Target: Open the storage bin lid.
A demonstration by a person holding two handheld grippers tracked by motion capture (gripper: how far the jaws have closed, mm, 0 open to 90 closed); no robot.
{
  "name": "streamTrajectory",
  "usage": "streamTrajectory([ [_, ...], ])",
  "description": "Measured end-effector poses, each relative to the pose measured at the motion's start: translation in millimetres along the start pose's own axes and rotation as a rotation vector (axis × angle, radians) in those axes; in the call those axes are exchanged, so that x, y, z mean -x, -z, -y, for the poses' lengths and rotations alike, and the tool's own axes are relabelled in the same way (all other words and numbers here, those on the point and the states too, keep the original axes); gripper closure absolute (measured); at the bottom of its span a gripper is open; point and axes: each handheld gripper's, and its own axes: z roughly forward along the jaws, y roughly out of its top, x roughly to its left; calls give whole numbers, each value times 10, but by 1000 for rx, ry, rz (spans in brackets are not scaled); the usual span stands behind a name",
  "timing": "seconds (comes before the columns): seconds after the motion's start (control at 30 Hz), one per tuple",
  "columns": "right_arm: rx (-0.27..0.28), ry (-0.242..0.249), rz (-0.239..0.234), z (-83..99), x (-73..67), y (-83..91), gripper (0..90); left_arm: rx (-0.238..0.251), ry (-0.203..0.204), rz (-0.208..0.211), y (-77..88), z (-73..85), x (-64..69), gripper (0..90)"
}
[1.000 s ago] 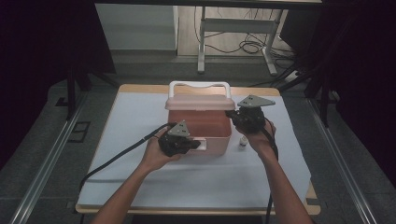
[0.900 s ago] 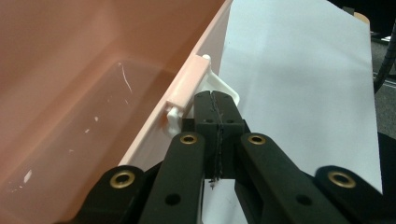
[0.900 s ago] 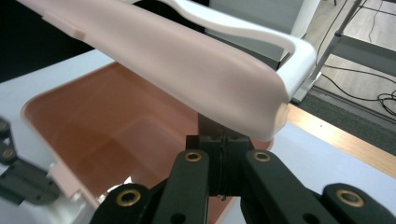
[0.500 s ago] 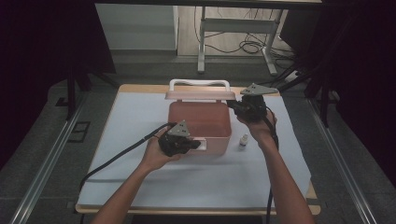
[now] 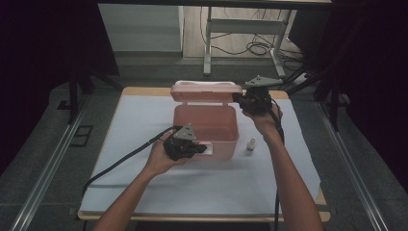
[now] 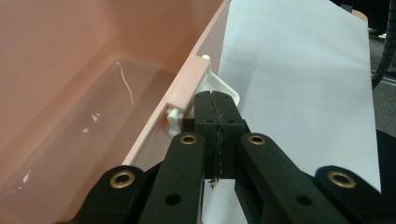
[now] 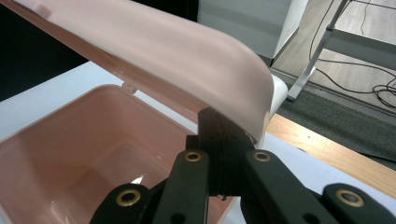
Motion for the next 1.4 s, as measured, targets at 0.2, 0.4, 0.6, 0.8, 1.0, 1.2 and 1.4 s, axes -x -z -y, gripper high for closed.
streamTrajectory([
  [0.2,-8,4,10,-57,36,-74,900,-8,-8,1,5,-1,-8,900],
  [0.4,-9,3,28,-119,84,-137,900,-9,-6,8,5,-4,-17,900],
  [0.6,-21,-9,53,-166,145,-243,900,-8,-8,6,5,-3,-13,900],
  [0.8,-20,-24,60,-180,197,-307,900,-10,-6,8,6,-5,-17,900],
  [1.0,-41,-52,79,-145,276,-405,900,-2,2,7,0,-4,-12,900],
  [1.2,-43,-65,78,-114,308,-419,900,-2,0,12,0,-5,-18,900],
  [1.4,-40,-51,78,-94,319,-322,900,-4,1,9,0,-5,-12,900],
])
